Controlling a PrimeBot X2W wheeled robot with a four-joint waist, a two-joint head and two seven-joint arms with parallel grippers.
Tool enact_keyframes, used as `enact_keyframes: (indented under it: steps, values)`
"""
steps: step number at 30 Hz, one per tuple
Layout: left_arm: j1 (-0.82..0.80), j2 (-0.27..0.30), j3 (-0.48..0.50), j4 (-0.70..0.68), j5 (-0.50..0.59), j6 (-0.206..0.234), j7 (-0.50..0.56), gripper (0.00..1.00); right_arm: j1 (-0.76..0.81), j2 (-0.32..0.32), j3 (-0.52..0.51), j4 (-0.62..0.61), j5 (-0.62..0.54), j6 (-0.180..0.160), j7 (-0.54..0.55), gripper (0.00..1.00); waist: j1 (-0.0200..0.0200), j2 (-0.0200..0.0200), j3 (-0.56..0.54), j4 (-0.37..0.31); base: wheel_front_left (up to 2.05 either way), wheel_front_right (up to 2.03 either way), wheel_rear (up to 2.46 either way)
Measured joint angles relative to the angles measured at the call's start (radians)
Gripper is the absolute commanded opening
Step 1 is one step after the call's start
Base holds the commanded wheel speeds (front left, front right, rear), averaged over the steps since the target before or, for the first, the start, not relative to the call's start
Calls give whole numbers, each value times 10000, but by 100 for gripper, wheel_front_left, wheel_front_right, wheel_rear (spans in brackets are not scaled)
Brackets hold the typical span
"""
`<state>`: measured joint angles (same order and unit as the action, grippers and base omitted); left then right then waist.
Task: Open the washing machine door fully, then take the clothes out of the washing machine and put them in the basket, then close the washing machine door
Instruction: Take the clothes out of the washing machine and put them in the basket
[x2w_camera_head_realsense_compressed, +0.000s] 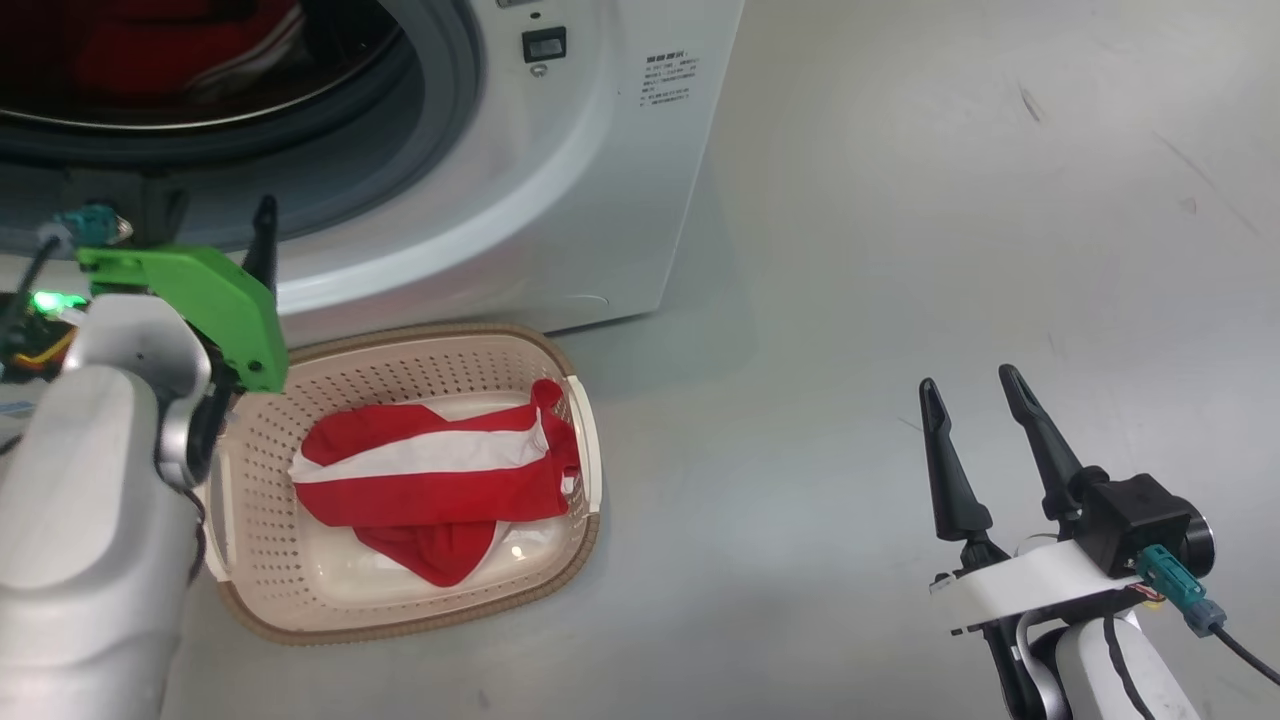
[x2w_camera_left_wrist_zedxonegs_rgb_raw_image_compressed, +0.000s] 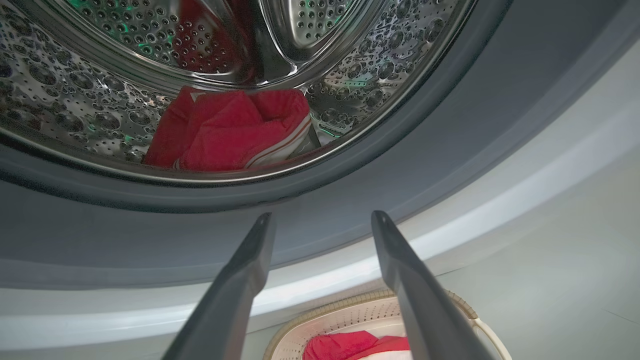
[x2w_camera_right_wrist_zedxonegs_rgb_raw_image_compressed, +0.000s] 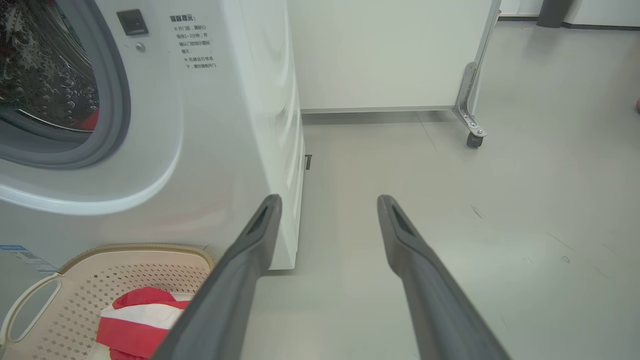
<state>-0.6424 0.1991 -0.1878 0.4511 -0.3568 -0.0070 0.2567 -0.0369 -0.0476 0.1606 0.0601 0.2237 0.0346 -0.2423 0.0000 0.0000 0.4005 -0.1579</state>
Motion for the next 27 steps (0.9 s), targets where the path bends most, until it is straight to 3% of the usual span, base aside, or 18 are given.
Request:
enact_keyframes:
  steps: [18, 27]
  values:
    - [-3314, 1651, 403, 658, 368, -2, 1756, 100, -1072, 46, 593, 242, 715, 86, -27, 100, 1, 0, 2289, -1141, 0, 0, 0]
    - [-4408, 2349, 357, 878, 721, -245, 2499, 100, -1504, 59, 970, 341, 1141, 82, -98, 100, 1, 0, 3138, -1569, 0, 0, 0]
